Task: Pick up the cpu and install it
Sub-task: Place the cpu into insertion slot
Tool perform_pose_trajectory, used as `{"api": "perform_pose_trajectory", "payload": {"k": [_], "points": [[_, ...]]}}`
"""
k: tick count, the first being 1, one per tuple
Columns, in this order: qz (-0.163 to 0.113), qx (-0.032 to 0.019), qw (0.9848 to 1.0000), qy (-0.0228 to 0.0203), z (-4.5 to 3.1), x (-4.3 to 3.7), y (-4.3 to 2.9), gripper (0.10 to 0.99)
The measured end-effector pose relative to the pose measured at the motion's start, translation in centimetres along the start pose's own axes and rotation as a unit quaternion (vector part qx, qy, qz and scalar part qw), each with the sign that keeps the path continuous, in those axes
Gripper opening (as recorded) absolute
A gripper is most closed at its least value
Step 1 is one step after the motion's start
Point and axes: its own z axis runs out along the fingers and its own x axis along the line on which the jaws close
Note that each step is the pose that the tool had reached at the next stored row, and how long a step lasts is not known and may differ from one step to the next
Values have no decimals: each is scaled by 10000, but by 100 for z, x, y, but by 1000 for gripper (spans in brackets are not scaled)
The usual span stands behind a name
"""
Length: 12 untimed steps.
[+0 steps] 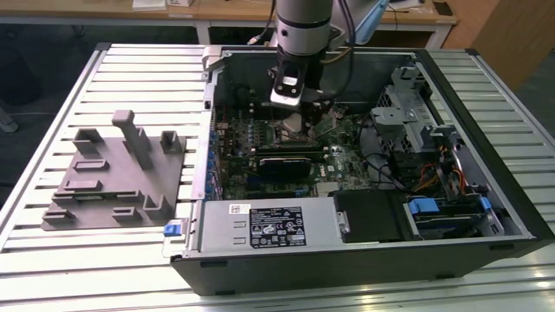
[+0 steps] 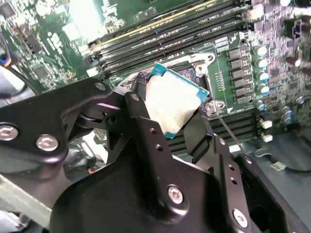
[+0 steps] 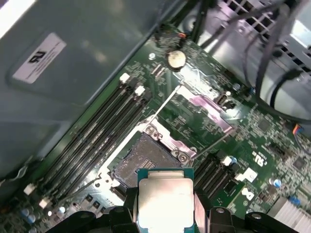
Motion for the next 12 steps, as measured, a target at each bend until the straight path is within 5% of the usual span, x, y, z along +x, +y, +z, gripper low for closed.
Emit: {"api": "perform_pose_trajectory", "payload": {"k": [6, 12], "points": [[494, 11, 9988, -27, 0, 0, 0, 541], [1001, 22, 9950, -55, 1, 0, 0, 541]]}}
